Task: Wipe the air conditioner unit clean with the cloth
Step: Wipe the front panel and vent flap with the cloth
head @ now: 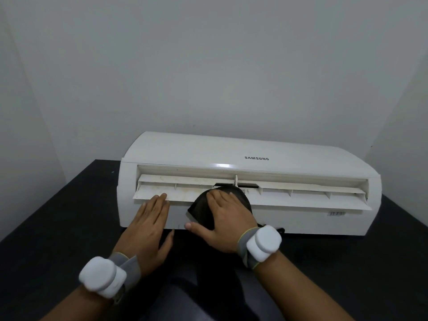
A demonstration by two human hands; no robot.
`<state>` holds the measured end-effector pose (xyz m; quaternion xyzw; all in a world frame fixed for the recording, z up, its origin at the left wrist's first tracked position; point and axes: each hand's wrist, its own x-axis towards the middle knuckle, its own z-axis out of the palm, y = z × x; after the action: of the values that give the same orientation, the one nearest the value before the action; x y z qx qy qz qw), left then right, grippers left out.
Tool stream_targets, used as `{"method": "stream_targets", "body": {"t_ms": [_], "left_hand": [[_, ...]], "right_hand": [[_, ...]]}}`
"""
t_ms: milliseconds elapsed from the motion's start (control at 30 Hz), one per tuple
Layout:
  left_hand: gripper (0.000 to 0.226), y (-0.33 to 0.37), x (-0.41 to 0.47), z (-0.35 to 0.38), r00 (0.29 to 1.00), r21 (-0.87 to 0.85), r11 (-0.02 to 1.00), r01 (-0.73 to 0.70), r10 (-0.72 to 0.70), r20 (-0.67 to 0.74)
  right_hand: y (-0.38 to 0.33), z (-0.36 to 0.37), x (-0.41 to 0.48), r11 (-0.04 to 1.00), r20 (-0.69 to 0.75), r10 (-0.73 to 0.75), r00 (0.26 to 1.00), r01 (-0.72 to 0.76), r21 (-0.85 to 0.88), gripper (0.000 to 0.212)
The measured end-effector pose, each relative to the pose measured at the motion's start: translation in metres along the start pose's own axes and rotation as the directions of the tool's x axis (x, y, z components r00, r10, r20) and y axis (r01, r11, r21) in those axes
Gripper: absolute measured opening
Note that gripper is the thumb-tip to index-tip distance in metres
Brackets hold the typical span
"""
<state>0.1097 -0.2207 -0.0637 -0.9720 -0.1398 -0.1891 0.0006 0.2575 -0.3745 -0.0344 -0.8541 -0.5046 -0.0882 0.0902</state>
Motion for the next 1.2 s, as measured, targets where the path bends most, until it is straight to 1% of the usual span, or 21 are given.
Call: {"method": "stream_targets", "body": {"t_ms": [100,133,233,333,433,500,600,733,800,900,967,1100,1200], "left_hand": [[0.072,0.000,-0.001,0.001,1.000,0.018,1.000,0.010,-0.010,0.003],[0.073,0.000,-0.001,0.000,1.000,0.024,1.000,0.007,-0.007,0.000],[0.074,-0.001,0.000,-0.001,1.000,0.040,0.999,-0.007,0.007,-0.014],[0.074,-0.003,-0.002,-0.002,0.999,0.029,0.999,-0.025,0.024,0.023],[0.073,-0.001,0.000,-0.007,1.000,0.008,1.000,-0.014,0.014,0.024],[0.073,-0.001,0.000,-0.008,0.999,0.025,1.000,-0.019,0.018,0.050],[0.069,0.000,-0.001,-0.010,0.998,0.051,0.999,-0.018,0.015,0.057],[0.067,0.001,-0.001,-0.011,0.997,0.121,0.992,-0.045,0.037,0.065],[0.069,0.001,-0.002,-0.010,0.996,0.097,0.995,-0.037,0.028,0.085],[0.070,-0.007,-0.002,-0.003,0.998,0.058,0.997,-0.051,0.048,0.042],[0.070,-0.010,-0.003,-0.001,0.998,0.046,0.997,-0.061,0.060,0.030],[0.068,-0.012,-0.004,-0.001,0.997,0.061,0.996,-0.067,0.065,0.031],[0.067,-0.011,-0.003,0.001,0.997,0.053,0.997,-0.060,0.058,0.043]], "right_hand": [[-0.002,-0.001,0.003,0.999,-0.047,0.020,0.999,-0.019,0.028,0.088],[-0.003,0.002,0.000,0.999,-0.055,0.036,0.998,-0.035,0.022,0.087],[-0.002,0.011,-0.005,0.993,-0.032,0.110,0.993,-0.112,-0.048,0.097],[0.002,0.011,0.004,0.978,-0.020,0.192,0.981,-0.193,-0.083,0.111],[-0.001,0.007,0.020,0.971,0.025,0.218,0.976,-0.215,-0.105,0.120],[-0.004,0.008,0.024,0.966,0.022,0.232,0.973,-0.227,-0.122,0.123],[-0.003,0.010,0.016,0.973,0.007,0.198,0.980,-0.195,-0.122,0.124],[0.012,0.009,0.002,0.984,-0.005,0.130,0.992,-0.129,-0.121,0.117],[0.014,0.005,0.007,0.981,0.026,0.165,0.986,-0.161,-0.107,0.118],[0.004,0.002,0.020,0.974,0.017,0.215,0.976,-0.213,-0.078,0.122],[-0.001,0.005,0.019,0.976,-0.003,0.193,0.981,-0.192,-0.107,0.124],[0.014,0.006,-0.006,0.980,-0.020,0.088,0.996,-0.090,-0.177,0.117],[0.018,-0.001,-0.012,0.960,-0.023,0.099,0.995,-0.101,-0.262,0.116]]}}
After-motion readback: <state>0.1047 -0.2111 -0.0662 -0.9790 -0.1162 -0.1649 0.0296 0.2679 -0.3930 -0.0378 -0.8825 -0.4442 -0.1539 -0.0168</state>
